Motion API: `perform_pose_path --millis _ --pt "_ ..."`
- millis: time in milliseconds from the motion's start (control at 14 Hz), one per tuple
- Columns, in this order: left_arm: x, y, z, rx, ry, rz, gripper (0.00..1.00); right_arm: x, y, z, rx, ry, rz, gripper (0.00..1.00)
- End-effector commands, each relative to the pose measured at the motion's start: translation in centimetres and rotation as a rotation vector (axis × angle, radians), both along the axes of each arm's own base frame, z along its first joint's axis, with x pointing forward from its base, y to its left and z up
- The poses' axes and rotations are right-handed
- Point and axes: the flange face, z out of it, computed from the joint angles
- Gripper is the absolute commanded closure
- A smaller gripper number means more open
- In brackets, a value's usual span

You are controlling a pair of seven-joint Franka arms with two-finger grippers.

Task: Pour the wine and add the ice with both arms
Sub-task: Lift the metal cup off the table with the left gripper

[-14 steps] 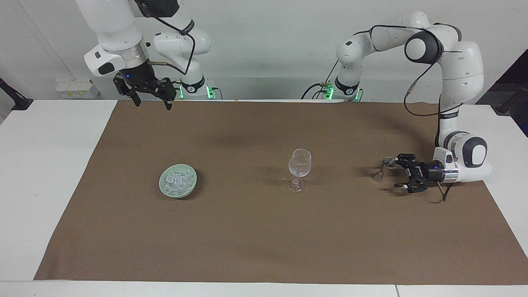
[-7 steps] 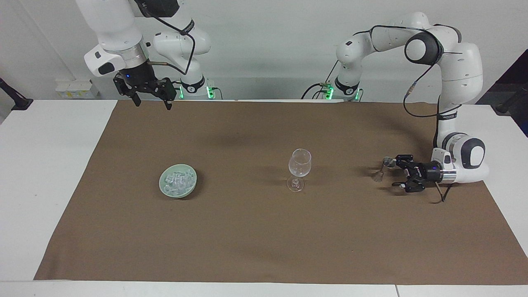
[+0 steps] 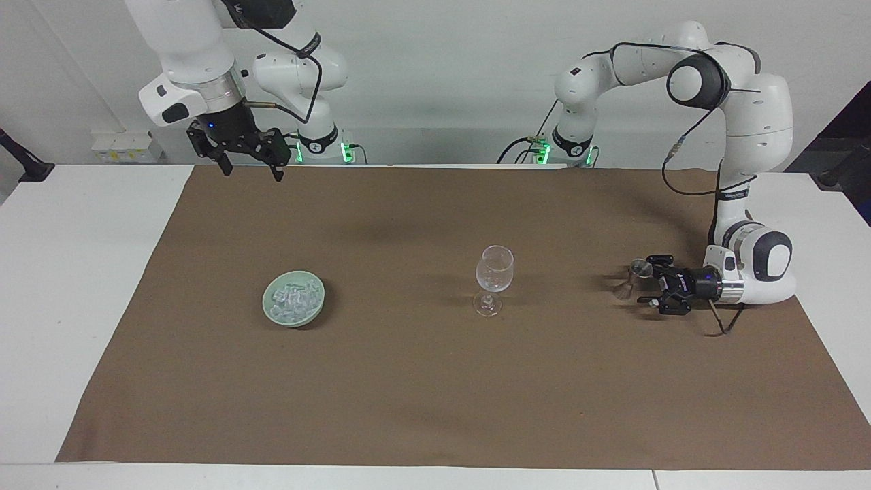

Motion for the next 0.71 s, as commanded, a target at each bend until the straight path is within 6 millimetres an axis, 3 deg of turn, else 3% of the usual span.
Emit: perform_pose_path --millis 0,214,356,641 --pt "-0.35 -0.56 -0.30 -0.032 -0.013 0.004 0.29 -0.19 -0.37 0.10 0.026 -0.015 0.002 0.00" --pt "-0.48 -0.64 -0.44 -0.034 -0.008 0.003 0.42 -0.19 -0.37 0.10 0.026 -0.015 0.001 0.00" --pt "-0.51 -0.56 -0.56 -0.033 -0.007 0.005 0.43 -0.19 -0.37 0.10 0.026 -0.015 0.002 0.00" --pt "-0.40 -0.44 -0.45 -0.022 -0.010 0.009 0.52 -0.19 -0.37 0.10 0.026 -0.015 0.002 0.00"
